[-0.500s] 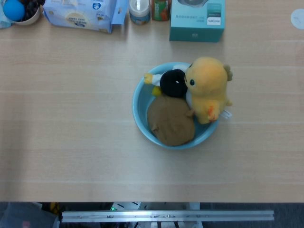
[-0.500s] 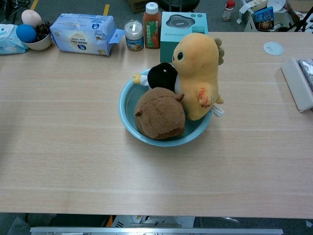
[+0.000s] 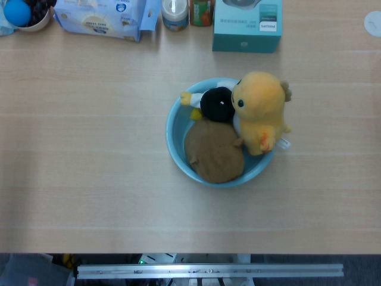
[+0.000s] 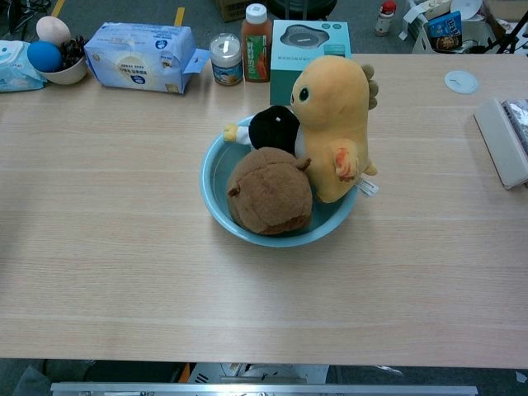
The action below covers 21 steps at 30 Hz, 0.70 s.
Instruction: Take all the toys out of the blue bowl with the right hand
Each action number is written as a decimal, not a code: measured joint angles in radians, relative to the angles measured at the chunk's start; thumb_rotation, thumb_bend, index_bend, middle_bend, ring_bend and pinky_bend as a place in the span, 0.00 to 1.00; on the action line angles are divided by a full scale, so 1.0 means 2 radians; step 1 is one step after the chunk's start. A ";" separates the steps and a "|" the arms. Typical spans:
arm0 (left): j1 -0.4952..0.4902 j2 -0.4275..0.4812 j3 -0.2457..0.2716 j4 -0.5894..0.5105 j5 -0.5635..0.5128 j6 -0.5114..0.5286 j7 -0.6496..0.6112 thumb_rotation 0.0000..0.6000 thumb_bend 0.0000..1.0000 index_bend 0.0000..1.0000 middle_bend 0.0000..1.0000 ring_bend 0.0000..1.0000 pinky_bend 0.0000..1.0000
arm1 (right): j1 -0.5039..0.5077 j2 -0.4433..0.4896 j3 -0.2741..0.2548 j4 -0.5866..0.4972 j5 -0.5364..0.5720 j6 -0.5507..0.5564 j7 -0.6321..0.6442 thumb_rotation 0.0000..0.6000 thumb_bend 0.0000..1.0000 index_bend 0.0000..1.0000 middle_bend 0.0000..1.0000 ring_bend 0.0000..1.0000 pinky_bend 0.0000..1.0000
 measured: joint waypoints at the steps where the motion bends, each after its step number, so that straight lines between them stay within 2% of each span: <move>1: 0.000 0.002 0.000 -0.001 -0.001 -0.001 0.006 1.00 0.42 0.00 0.08 0.05 0.13 | 0.011 0.002 0.004 -0.007 0.000 -0.012 -0.004 1.00 0.11 0.17 0.21 0.17 0.40; 4: 0.001 0.008 0.002 -0.008 -0.009 -0.004 0.016 1.00 0.42 0.00 0.08 0.05 0.13 | 0.040 0.006 0.015 -0.027 0.005 -0.048 -0.017 1.00 0.08 0.11 0.15 0.12 0.37; 9: 0.003 0.016 0.004 -0.014 -0.020 -0.008 0.017 1.00 0.42 0.00 0.08 0.05 0.13 | 0.093 -0.001 0.035 -0.049 0.035 -0.115 -0.052 1.00 0.08 0.06 0.13 0.09 0.34; 16: 0.003 0.020 0.007 -0.015 -0.030 -0.019 0.012 1.00 0.42 0.00 0.08 0.05 0.13 | 0.177 -0.045 0.060 -0.053 0.116 -0.209 -0.110 1.00 0.08 0.05 0.13 0.09 0.34; 21: 0.002 0.019 0.007 -0.012 -0.035 -0.024 0.011 1.00 0.42 0.00 0.08 0.05 0.13 | 0.223 -0.076 0.069 -0.043 0.167 -0.241 -0.145 1.00 0.08 0.05 0.13 0.09 0.34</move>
